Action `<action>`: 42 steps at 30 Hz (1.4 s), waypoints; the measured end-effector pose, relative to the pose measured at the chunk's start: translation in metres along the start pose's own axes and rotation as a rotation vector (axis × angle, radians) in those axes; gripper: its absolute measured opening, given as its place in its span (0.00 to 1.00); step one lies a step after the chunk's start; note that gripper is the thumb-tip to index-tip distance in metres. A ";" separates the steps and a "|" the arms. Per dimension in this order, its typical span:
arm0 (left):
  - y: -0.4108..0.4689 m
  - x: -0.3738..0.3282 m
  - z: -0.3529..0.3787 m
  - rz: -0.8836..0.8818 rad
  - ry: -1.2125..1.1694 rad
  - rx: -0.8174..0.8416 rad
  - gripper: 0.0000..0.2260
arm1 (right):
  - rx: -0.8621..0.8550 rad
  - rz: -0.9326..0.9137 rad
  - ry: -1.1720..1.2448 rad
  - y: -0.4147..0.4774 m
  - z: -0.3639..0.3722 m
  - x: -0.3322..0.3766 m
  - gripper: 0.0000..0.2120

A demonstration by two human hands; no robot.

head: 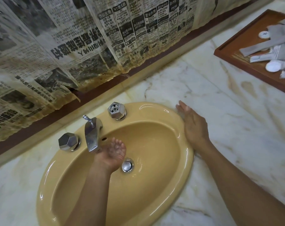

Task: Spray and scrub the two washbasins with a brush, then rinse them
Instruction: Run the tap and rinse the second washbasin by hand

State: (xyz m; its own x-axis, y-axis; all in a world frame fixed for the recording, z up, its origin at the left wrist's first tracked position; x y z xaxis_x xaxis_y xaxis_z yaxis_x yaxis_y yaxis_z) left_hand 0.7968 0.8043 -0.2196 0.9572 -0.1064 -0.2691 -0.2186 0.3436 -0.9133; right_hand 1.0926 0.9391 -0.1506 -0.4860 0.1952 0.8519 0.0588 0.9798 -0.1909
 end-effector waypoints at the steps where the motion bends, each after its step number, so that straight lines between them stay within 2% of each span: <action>1: -0.002 0.009 0.010 -0.017 0.031 0.025 0.15 | 0.010 -0.041 -0.093 -0.005 0.002 0.000 0.24; 3: -0.014 0.035 0.045 -0.054 0.108 0.147 0.15 | 0.029 -0.115 -0.253 -0.010 0.010 0.004 0.23; 6: -0.050 0.074 0.106 -0.113 0.246 0.432 0.17 | 0.008 -0.216 -0.304 -0.009 0.011 0.015 0.21; 8: -0.062 0.082 0.118 -0.090 0.326 0.505 0.16 | 0.033 -0.326 -0.402 -0.011 0.019 0.019 0.23; 10: -0.058 0.067 0.098 0.023 0.410 0.444 0.14 | 0.075 -0.409 -0.625 -0.011 0.033 0.017 0.29; 12: -0.047 0.034 0.056 0.194 0.489 0.311 0.15 | 0.131 -0.424 -0.916 -0.011 0.051 0.012 0.37; 14: -0.038 -0.002 0.012 0.325 0.496 0.192 0.15 | 0.225 -0.477 -1.068 -0.009 0.073 0.022 0.41; 16: -0.029 -0.025 -0.018 0.320 0.393 0.137 0.14 | 0.292 -0.642 -1.080 -0.002 0.100 0.047 0.40; 19: -0.026 -0.030 -0.033 0.142 0.132 0.152 0.13 | 0.389 -0.808 -1.099 0.019 0.140 0.080 0.40; 21: -0.027 -0.024 -0.030 0.048 0.013 0.170 0.12 | 0.433 -0.823 -1.122 0.026 0.154 0.086 0.42; 24: -0.028 -0.012 -0.022 0.002 -0.053 0.142 0.13 | 0.391 -0.812 -1.106 0.023 0.153 0.084 0.42; 27: -0.029 -0.010 -0.008 0.016 -0.154 0.132 0.16 | 0.313 -0.754 -1.025 0.014 0.147 0.082 0.36; 29: -0.030 -0.012 0.000 0.027 -0.185 0.138 0.18 | 0.244 -0.733 -0.784 -0.008 0.136 0.090 0.28; 32: -0.032 -0.016 0.005 0.038 -0.194 0.185 0.18 | 0.037 -0.525 -0.216 -0.047 0.100 0.090 0.13; 33: -0.034 -0.019 0.005 0.050 -0.171 0.213 0.17 | -0.001 -0.375 -0.045 -0.055 0.096 0.080 0.11; 34: -0.038 -0.024 0.004 0.076 -0.142 0.235 0.16 | 0.030 -0.134 0.168 -0.060 0.106 0.062 0.11; 36: -0.045 -0.041 -0.004 0.191 -0.030 0.239 0.14 | 0.275 0.393 0.607 -0.080 0.164 0.033 0.13; 37: -0.049 -0.054 -0.012 0.296 0.077 0.201 0.13 | 0.423 0.573 0.750 -0.095 0.195 0.032 0.16; 39: -0.065 -0.089 -0.030 0.556 0.360 0.074 0.11 | 0.612 0.781 0.927 -0.117 0.238 0.041 0.21; 42: -0.097 -0.144 -0.049 0.994 0.929 -0.106 0.09 | 0.676 0.926 1.063 -0.132 0.267 0.060 0.17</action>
State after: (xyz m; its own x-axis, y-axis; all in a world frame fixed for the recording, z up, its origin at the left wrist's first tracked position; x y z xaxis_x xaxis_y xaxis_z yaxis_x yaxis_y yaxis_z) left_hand 0.6709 0.7405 -0.1069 -0.0808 -0.4554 -0.8866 -0.7877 0.5742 -0.2231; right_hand 0.8230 0.8106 -0.2041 0.3295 0.9221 0.2028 -0.5526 0.3625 -0.7505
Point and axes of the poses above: each hand's wrist, its own y-axis towards the middle knuckle, its own z-axis out of the palm, x = y × z, the point moved 10 cm from there along y, towards the middle knuckle, and after that the axes turned 7 degrees about -y, right-handed, at the moved point
